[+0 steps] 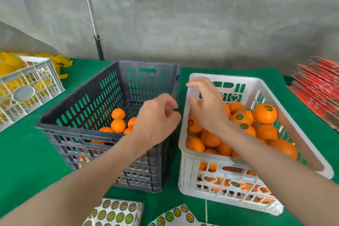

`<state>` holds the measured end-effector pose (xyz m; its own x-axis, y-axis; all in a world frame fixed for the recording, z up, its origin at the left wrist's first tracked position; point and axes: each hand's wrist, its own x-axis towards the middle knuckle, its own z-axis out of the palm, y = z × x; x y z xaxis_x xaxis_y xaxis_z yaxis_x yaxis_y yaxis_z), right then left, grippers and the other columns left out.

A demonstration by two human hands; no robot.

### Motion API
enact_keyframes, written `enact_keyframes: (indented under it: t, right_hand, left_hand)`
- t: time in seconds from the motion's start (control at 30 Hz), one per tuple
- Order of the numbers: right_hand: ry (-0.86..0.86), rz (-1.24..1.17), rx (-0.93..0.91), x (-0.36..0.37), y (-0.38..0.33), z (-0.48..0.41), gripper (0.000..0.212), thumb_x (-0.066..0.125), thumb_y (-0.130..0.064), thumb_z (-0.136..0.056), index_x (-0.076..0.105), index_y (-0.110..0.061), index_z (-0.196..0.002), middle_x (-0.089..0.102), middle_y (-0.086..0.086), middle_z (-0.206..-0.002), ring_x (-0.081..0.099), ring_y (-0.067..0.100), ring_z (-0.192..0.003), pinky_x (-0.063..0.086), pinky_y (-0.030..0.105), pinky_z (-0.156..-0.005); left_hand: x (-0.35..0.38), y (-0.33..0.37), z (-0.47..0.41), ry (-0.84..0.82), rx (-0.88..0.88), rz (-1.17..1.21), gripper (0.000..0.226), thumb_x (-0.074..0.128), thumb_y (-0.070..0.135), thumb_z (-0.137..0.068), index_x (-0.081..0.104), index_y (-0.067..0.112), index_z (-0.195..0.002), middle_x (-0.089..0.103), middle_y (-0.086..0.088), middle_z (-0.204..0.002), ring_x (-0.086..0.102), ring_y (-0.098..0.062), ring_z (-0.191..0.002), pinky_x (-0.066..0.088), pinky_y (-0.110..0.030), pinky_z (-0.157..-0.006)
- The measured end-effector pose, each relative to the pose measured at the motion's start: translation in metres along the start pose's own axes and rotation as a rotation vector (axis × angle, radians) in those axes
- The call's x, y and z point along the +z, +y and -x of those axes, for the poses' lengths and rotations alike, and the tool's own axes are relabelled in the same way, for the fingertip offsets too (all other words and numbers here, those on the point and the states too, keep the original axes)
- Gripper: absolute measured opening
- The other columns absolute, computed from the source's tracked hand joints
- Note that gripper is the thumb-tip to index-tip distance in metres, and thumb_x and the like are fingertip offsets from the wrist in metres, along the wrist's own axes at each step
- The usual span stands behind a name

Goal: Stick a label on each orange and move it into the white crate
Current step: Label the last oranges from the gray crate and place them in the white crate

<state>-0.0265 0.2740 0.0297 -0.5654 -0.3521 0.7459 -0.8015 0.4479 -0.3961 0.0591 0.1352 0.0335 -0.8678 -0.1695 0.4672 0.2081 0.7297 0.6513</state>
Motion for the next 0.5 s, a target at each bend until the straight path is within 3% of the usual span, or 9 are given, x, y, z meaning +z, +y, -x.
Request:
enact_keyframes:
  t: [0.07,0.13,0.23,0.3,0.37,0.43,0.5]
  right_hand:
    - [-0.069,-0.061,-0.056,0.022,-0.029,0.003,0.022,0.059,0.003,-0.083,0.061,0.002,-0.104,0.059,0.017,-0.115,0.052,0.029,-0.113,0.032,0.022,-0.1]
    - [-0.228,-0.083,-0.087,0.048,-0.05,0.002,0.026,0.06,0.0,-0.084,0.06,0.001,-0.11,0.055,0.018,-0.122,0.047,0.03,-0.12,0.028,0.025,-0.103]
    - [-0.481,-0.034,-0.082,0.079,-0.064,-0.001,0.044,0.058,-0.01,-0.089,0.047,-0.01,-0.132,0.037,0.012,-0.143,0.028,0.023,-0.135,0.019,0.029,-0.11]
    - [-0.58,-0.011,-0.045,0.088,-0.06,-0.001,0.051,0.055,-0.015,-0.092,0.037,-0.02,-0.14,0.028,0.004,-0.15,0.019,0.018,-0.139,0.019,0.033,-0.113]
    - [-0.631,-0.021,-0.019,0.091,-0.055,0.0,0.053,0.053,-0.017,-0.093,0.033,-0.024,-0.142,0.027,-0.001,-0.15,0.017,0.014,-0.138,0.019,0.031,-0.112]
    - [-0.667,-0.029,-0.008,0.093,-0.054,0.0,0.052,0.052,-0.017,-0.093,0.033,-0.025,-0.141,0.029,-0.003,-0.148,0.018,0.01,-0.135,0.02,0.028,-0.109]
    - [-0.688,-0.023,-0.007,0.096,-0.055,-0.001,0.049,0.051,-0.019,-0.093,0.035,-0.026,-0.139,0.031,-0.005,-0.146,0.019,0.008,-0.133,0.023,0.027,-0.107]
  left_hand:
    - [-0.041,-0.031,-0.017,0.039,-0.142,0.06,0.024,0.059,0.003,-0.081,0.056,0.027,-0.075,0.057,0.007,-0.064,0.055,-0.01,-0.061,0.046,-0.024,-0.063]
    - [-0.068,-0.062,-0.035,-0.055,-0.247,-0.021,0.026,0.058,-0.001,-0.084,0.058,0.024,-0.076,0.061,0.0,-0.072,0.058,-0.021,-0.071,0.048,-0.03,-0.07]
    - [-0.079,-0.109,-0.056,-0.416,-0.241,-0.414,0.016,0.057,0.006,-0.089,0.067,0.012,-0.101,0.066,-0.006,-0.107,0.06,-0.023,-0.099,0.041,-0.022,-0.081]
    - [-0.072,-0.135,-0.068,-0.735,-0.146,-0.629,0.028,0.055,0.011,-0.091,0.061,0.011,-0.118,0.061,-0.005,-0.123,0.055,-0.022,-0.113,0.04,-0.021,-0.09]
    - [-0.054,-0.159,-0.08,-0.989,-0.1,-0.752,0.037,0.057,0.013,-0.09,0.053,0.011,-0.127,0.056,-0.008,-0.129,0.053,-0.026,-0.118,0.042,-0.034,-0.098]
    - [-0.03,-0.181,-0.09,-1.186,-0.092,-0.905,0.055,0.061,0.018,-0.09,0.04,0.012,-0.14,0.047,-0.009,-0.139,0.047,-0.03,-0.124,0.042,-0.042,-0.101]
    - [-0.007,-0.202,-0.095,-1.338,-0.084,-1.011,0.07,0.066,0.022,-0.088,0.029,0.013,-0.147,0.037,-0.01,-0.146,0.042,-0.031,-0.129,0.041,-0.039,-0.102]
